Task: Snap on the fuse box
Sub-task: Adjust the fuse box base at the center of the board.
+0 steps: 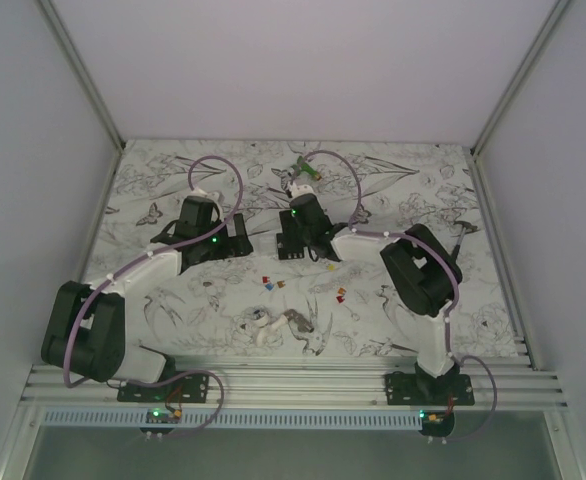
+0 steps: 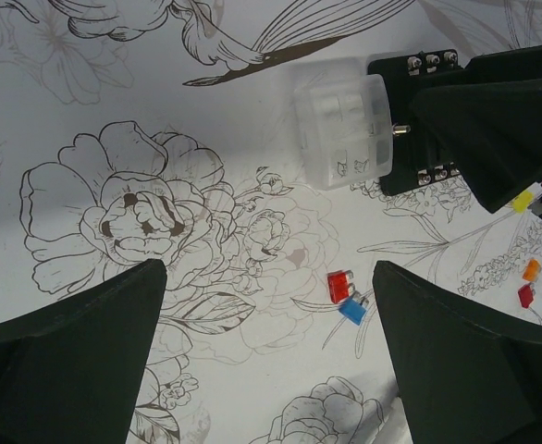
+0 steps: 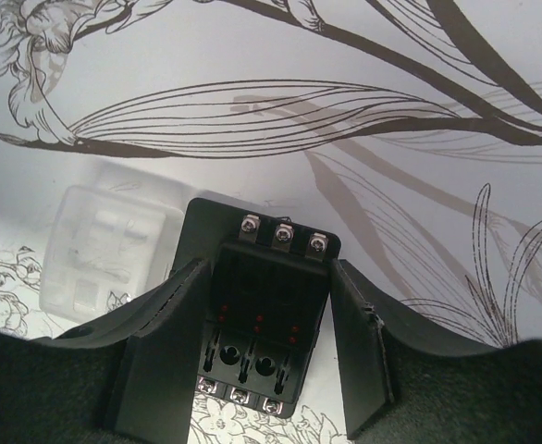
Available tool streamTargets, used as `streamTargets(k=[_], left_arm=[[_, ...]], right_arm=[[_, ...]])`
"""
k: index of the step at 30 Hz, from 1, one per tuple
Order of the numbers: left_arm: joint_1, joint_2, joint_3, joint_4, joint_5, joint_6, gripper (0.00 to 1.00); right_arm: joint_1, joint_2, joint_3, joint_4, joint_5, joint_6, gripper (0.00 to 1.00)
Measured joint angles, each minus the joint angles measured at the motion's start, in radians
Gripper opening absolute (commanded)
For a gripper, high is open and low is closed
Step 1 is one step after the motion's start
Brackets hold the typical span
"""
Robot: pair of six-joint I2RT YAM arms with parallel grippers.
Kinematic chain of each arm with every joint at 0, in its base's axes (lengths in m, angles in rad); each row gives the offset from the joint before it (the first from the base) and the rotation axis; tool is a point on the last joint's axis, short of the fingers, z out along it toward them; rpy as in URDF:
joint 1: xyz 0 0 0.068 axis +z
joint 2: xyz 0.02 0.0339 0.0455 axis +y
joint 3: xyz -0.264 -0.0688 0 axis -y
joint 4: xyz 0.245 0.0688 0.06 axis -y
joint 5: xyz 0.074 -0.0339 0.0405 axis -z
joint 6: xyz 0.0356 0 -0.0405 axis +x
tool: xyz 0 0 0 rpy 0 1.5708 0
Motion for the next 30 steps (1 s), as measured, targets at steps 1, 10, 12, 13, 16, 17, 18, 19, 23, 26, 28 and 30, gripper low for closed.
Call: streamTargets(k=[1, 10, 12, 13, 16, 17, 18, 19, 23, 26, 28, 30], left_arm=[[0.0, 0.0, 0.0, -0.001, 0.0, 0.0, 1.0], [0.0, 0.0, 0.005, -0.021, 0.0, 0.0, 1.0], [0.0, 0.0, 0.006, -0.021, 0.0, 0.0, 1.0], [0.0, 0.0, 0.006, -0.022, 0.0, 0.0, 1.0], [0.0, 0.0, 0.007, -0.021, 0.001, 0.0, 1.0], [0.0, 0.0, 0.007, -0.022, 0.002, -0.001, 1.0], [0.0, 0.0, 0.007, -0.022, 0.005, -0.001, 1.0], [0.0, 0.0, 0.008, -0.022, 0.008, -0.001, 1.0], [-0.001, 0.0, 0.008, -0.022, 0.015, -0.001, 1.0], [-0.001, 0.0, 0.008, -0.022, 0.018, -0.001, 1.0], [-0.001, 0.0, 0.008, -0.022, 0.019, -0.001, 1.0], [-0.002, 0.0, 0.008, -0.022, 0.019, -0.001, 1.0]], right_arm=[[0.001, 0.0, 0.0, 0.0, -0.003, -0.016, 0.54], [-0.048, -0.018, 0.0, -0.049, -0.078, -0.155, 0.65], [-0.065, -0.026, 0.0, -0.067, -0.094, -0.175, 0.73], [-0.072, -0.031, -0.001, -0.079, -0.106, -0.183, 0.76], [-0.08, -0.059, -0.003, -0.11, -0.138, -0.203, 0.8], [-0.08, -0.074, -0.005, -0.122, -0.148, -0.208, 0.81], [-0.08, -0.094, -0.009, -0.135, -0.158, -0.216, 0.81], [-0.08, -0.112, -0.012, -0.146, -0.162, -0.22, 0.81], [-0.084, -0.197, -0.032, -0.206, -0.171, -0.25, 0.79], [-0.09, -0.25, -0.047, -0.27, -0.171, -0.29, 0.76], [-0.093, -0.266, -0.057, -0.317, -0.172, -0.322, 0.72], [-0.096, -0.269, -0.066, -0.366, -0.173, -0.348, 0.66]])
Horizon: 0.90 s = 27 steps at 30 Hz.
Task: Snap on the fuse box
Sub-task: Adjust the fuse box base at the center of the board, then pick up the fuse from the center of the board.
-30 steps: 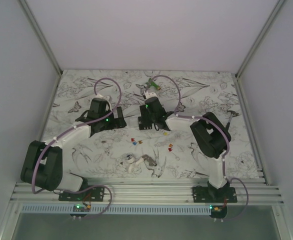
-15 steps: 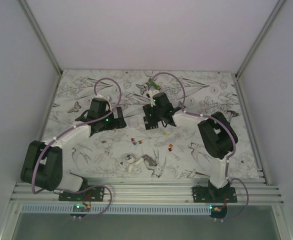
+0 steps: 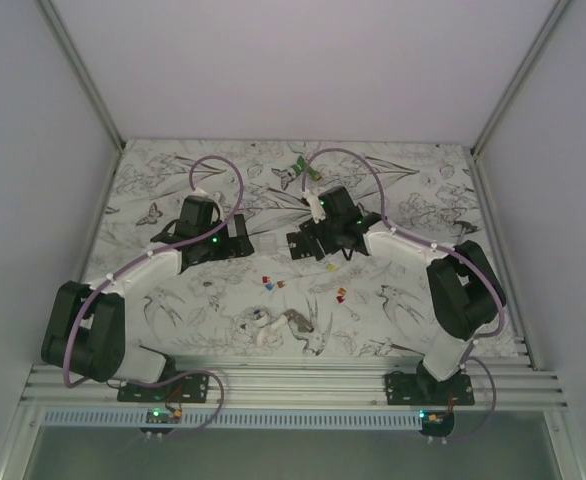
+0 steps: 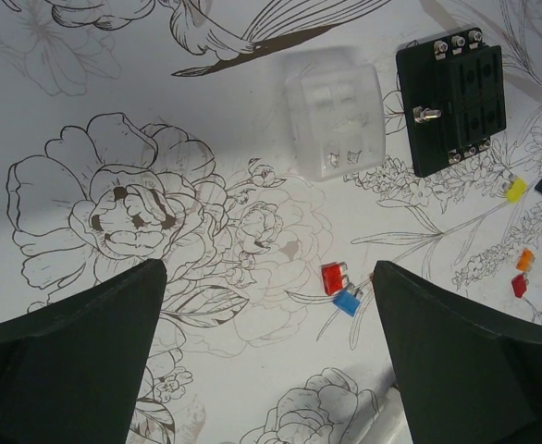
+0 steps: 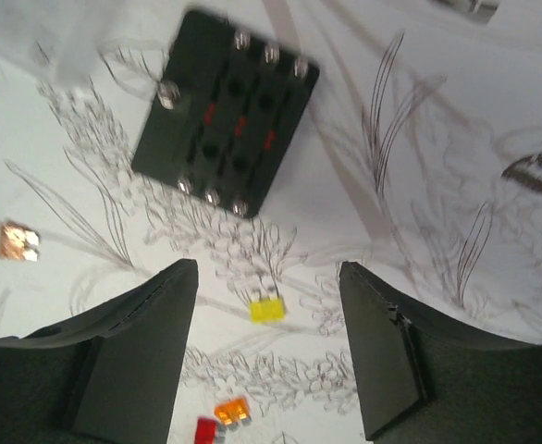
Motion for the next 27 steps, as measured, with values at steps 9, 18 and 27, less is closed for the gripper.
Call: streamTargets(k=[9, 18, 27], left_arm=[[-0.003, 0.0, 0.0, 0.0, 0.0, -0.001, 1.0], [-0.003, 0.0, 0.001, 0.0, 0.001, -0.004, 1.0], [-0.003, 0.0, 0.005, -0.001, 0.012, -0.006, 1.0]], right_arm=[[-0.005, 0.0, -0.081, -0.098, 0.002, -0.006, 0.53], [-0.006, 0.005, -0.126, -0.071, -0.005, 0.027, 0.46], [-0.006, 0.028, -0.125, -0.045, 0.016, 0.029, 0.43]])
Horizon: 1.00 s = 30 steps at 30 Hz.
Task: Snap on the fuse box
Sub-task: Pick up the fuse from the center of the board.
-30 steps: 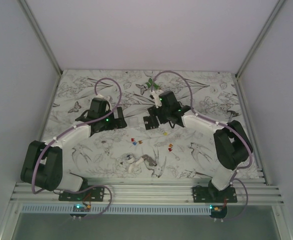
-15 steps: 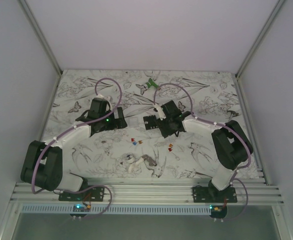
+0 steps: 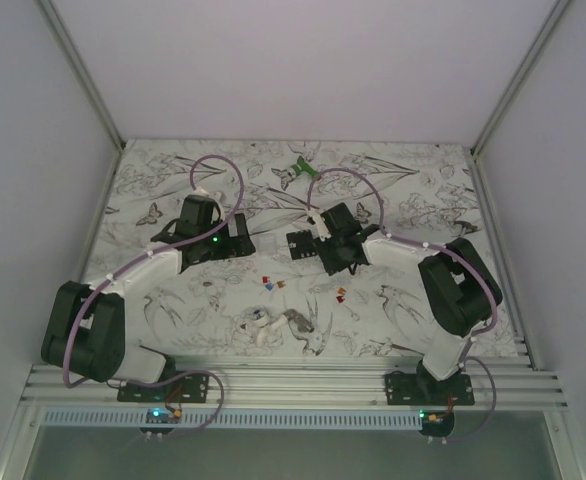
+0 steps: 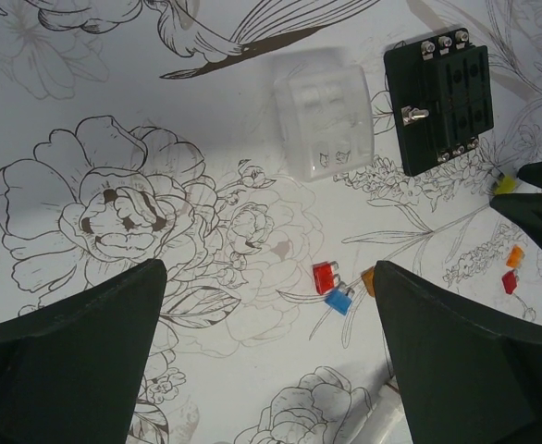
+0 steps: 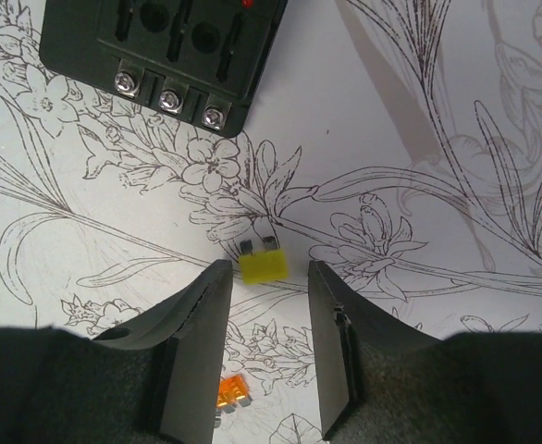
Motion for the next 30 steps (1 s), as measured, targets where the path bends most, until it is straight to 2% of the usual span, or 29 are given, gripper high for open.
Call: streamTargets(k=[30], left_arm=[[-0.001, 0.02, 0.021, -0.008, 0.074, -0.024, 0.99]], right_arm=[[0.007, -0.018, -0.029, 0.034, 0.0, -0.01, 0.27]])
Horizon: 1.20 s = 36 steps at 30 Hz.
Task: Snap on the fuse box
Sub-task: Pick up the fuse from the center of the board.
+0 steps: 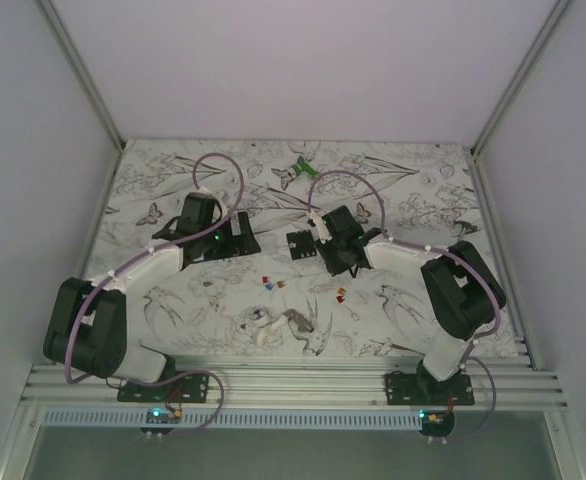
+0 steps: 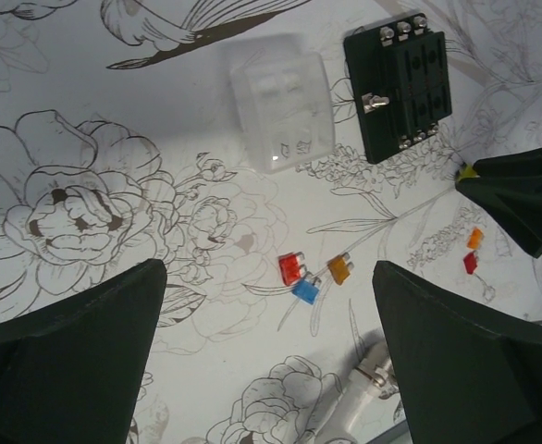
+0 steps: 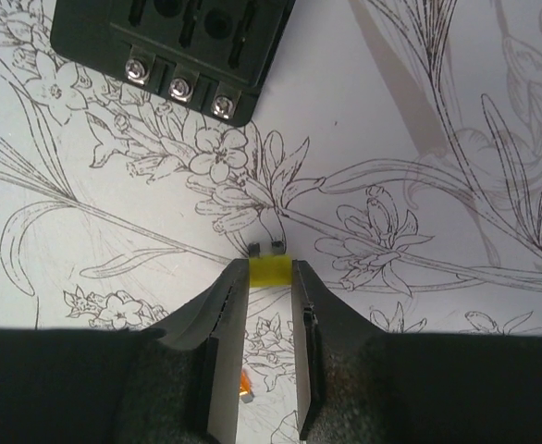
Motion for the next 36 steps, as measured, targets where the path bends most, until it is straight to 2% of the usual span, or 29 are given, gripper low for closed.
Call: streamTargets(k=[15, 30, 36], left_arm=[[-0.032, 0.039, 0.04, 0.045, 0.193, -0.101, 0.95], [-0.039, 0.039, 0.039, 0.047, 0.208, -0.126, 0.96], [-0.039, 0.039, 0.037, 0.047, 0.2, -0.126, 0.97]], right_arm=[[0.001, -0.134, -0.109, 0.144, -0.078, 0.019, 0.24], [0.039, -0.078, -0.129, 0.198, -0.075, 0.029, 0.25], [0.057, -0.056, -0.129, 0.207, -0.045, 0.029, 0.29]])
